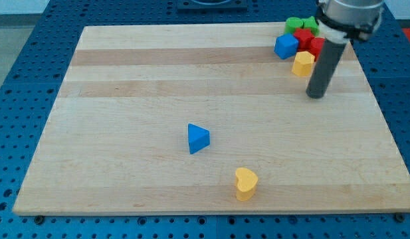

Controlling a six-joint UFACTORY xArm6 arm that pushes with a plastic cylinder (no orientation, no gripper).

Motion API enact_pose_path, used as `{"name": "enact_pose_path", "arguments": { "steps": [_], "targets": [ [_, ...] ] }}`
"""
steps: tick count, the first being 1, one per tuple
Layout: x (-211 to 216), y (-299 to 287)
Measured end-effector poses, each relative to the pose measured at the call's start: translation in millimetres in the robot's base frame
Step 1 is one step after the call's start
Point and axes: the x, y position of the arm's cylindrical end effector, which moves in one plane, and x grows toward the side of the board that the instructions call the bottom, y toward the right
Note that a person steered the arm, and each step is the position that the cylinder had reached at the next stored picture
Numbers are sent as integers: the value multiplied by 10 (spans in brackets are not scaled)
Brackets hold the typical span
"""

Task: Push the yellow heart and blue triangle left and a bit up

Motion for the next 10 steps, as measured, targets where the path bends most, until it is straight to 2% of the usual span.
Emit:
{"name": "enact_pose_path", "arguments": {
  "steps": [2, 3, 4, 5, 6, 7, 8, 9, 10],
  "targets": [
    [-1038, -1],
    [-887, -1],
    [-250, -32],
    [598, -126],
    [1225, -410],
    [2259, -968],
    [2259, -968],
    [2240, -1326],
    [2182, -2012]
  ]
}}
